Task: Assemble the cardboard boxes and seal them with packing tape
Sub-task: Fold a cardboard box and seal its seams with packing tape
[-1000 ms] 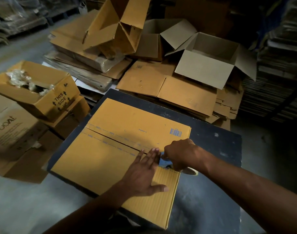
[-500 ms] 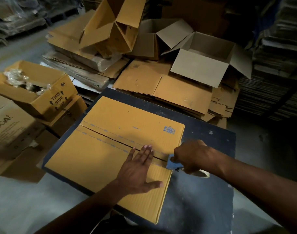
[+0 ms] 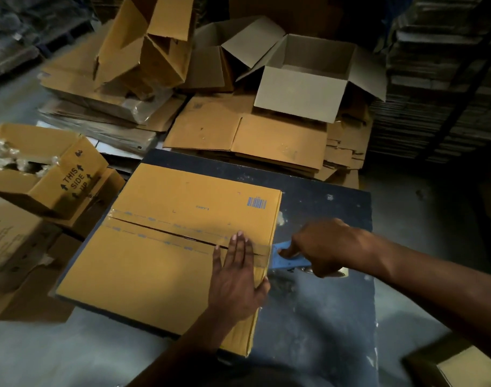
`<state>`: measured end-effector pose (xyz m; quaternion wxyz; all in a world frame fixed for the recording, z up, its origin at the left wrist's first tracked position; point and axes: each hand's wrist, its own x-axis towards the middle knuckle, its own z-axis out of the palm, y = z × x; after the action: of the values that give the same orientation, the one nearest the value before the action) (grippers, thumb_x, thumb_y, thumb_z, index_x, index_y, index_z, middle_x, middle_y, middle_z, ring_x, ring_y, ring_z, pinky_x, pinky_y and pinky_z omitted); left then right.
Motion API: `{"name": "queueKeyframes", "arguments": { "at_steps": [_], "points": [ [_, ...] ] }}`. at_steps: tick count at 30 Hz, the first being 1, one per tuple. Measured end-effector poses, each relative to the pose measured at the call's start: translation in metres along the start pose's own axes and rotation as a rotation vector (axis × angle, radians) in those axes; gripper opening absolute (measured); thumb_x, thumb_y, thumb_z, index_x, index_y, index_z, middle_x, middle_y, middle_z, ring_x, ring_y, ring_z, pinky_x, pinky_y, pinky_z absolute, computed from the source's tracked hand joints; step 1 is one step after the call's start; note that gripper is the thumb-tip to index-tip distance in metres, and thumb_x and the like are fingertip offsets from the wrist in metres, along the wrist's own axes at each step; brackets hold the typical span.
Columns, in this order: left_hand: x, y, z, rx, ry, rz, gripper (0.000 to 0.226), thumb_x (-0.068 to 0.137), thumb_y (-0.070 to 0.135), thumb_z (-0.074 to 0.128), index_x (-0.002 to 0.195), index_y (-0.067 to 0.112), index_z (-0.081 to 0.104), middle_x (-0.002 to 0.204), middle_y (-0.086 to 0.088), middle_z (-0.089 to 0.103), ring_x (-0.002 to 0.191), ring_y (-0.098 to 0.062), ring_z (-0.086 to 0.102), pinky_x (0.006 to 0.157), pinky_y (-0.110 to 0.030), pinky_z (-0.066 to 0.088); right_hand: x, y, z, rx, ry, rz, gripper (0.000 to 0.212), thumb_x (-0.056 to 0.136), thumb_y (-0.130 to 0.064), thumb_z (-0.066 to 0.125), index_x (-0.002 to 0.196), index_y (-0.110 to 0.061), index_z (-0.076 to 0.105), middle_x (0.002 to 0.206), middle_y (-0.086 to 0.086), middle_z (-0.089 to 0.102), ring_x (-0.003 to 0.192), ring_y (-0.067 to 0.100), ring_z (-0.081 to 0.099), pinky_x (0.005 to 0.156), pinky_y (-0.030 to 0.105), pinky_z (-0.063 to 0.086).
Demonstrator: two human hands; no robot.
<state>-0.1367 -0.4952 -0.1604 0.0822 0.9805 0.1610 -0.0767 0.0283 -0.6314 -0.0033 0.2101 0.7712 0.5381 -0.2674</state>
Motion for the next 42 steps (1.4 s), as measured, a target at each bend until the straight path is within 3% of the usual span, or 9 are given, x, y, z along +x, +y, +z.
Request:
{"name": "queueKeyframes", "arguments": {
  "at_steps": [4, 8, 13, 18, 23, 29, 37, 39, 42],
  "points": [
    [0.0, -0.002, 0.004, 0.023, 0.028, 0.0, 0.098, 0.091, 0.067, 0.034, 0.164, 0.005, 0.015, 0.172, -0.017, 0.005, 0.16, -0.031, 0.008, 0.125, -0.059, 0.003, -0.02, 0.014, 0.02, 0.056, -0.038, 0.05, 0.081, 0.089, -0.019, 0.073, 0.155, -0.046, 0.035, 0.136, 0.001, 0.06, 0.12, 0.023, 0.058, 0.092, 0.039, 0.055],
    [0.001, -0.001, 0.004, 0.043, 0.043, 0.0, 0.097, 0.089, 0.065, 0.04, 0.162, 0.003, 0.024, 0.17, -0.019, 0.014, 0.159, -0.033, 0.016, 0.123, -0.064, 0.016, -0.023, 0.025, 0.038, 0.099, -0.018, 0.085, 0.079, 0.089, -0.018, 0.071, 0.152, -0.051, 0.037, 0.132, -0.002, 0.062, 0.115, 0.023, 0.061, 0.078, 0.034, 0.051],
    [-0.001, 0.001, -0.006, 0.048, 0.071, 0.106, 0.096, 0.088, 0.064, 0.043, 0.165, 0.035, -0.008, 0.172, -0.016, -0.008, 0.16, -0.033, -0.007, 0.125, -0.063, 0.003, -0.003, 0.011, 0.057, 0.101, 0.014, 0.059, 0.065, 0.094, -0.019, 0.068, 0.15, -0.042, 0.046, 0.136, -0.003, 0.062, 0.12, 0.024, 0.062, 0.092, 0.043, 0.057],
    [0.007, -0.004, -0.01, 0.149, 0.042, 0.267, 0.072, 0.098, 0.071, 0.034, 0.163, 0.042, 0.022, 0.172, -0.018, 0.006, 0.159, -0.037, 0.011, 0.123, -0.064, 0.019, 0.026, -0.008, 0.054, 0.098, 0.011, 0.088, 0.035, 0.096, -0.03, 0.07, 0.13, -0.026, 0.065, 0.126, -0.003, 0.068, 0.119, 0.025, 0.065, 0.09, 0.043, 0.057],
    [0.012, 0.001, -0.012, 0.277, -0.01, 0.267, 0.071, 0.089, 0.065, 0.043, 0.153, 0.036, 0.044, 0.17, -0.024, 0.012, 0.155, -0.045, 0.021, 0.116, -0.067, 0.029, 0.044, -0.013, 0.047, 0.08, 0.019, 0.098, 0.033, 0.094, -0.038, 0.073, 0.123, -0.021, 0.07, 0.122, 0.0, 0.07, 0.114, 0.027, 0.067, 0.085, 0.045, 0.06],
    [0.01, 0.015, -0.03, 0.373, -0.172, 0.232, 0.072, 0.09, 0.075, 0.03, 0.156, 0.046, 0.025, 0.166, -0.022, -0.029, 0.157, -0.042, -0.013, 0.124, -0.064, 0.009, 0.039, -0.004, 0.125, 0.285, -0.164, 0.233, 0.02, 0.094, -0.032, 0.068, 0.107, -0.016, 0.071, 0.124, 0.0, 0.07, 0.112, 0.025, 0.066, 0.083, 0.034, 0.05],
    [0.03, 0.049, -0.04, 0.771, -0.249, 0.433, 0.065, 0.088, 0.077, 0.035, 0.13, 0.037, 0.064, 0.155, -0.026, -0.046, 0.145, -0.051, -0.039, 0.105, -0.083, -0.012, 0.036, 0.044, 0.192, 0.693, -0.106, 0.162, 0.055, 0.094, -0.015, 0.06, 0.147, -0.029, 0.057, 0.134, 0.004, 0.068, 0.112, 0.027, 0.066, 0.086, 0.027, 0.048],
    [0.035, 0.046, -0.037, 0.73, -0.224, 0.525, 0.071, 0.084, 0.083, 0.037, 0.139, 0.044, 0.059, 0.159, -0.024, -0.042, 0.146, -0.049, -0.038, 0.108, -0.081, -0.015, 0.037, 0.048, 0.2, 0.745, -0.037, 0.217, 0.056, 0.091, -0.018, 0.06, 0.143, -0.038, 0.059, 0.134, 0.001, 0.068, 0.117, 0.025, 0.064, 0.099, 0.032, 0.05],
    [0.033, 0.028, -0.036, 0.414, -0.142, 0.521, 0.083, 0.087, 0.089, 0.024, 0.16, 0.051, 0.013, 0.166, -0.013, -0.034, 0.152, -0.034, -0.034, 0.117, -0.067, -0.022, 0.037, 0.055, 0.212, 0.736, 0.045, 0.34, 0.051, 0.089, -0.029, 0.061, 0.135, -0.05, 0.061, 0.134, -0.003, 0.064, 0.128, 0.026, 0.053, 0.106, 0.046, 0.046]
  ]
}}
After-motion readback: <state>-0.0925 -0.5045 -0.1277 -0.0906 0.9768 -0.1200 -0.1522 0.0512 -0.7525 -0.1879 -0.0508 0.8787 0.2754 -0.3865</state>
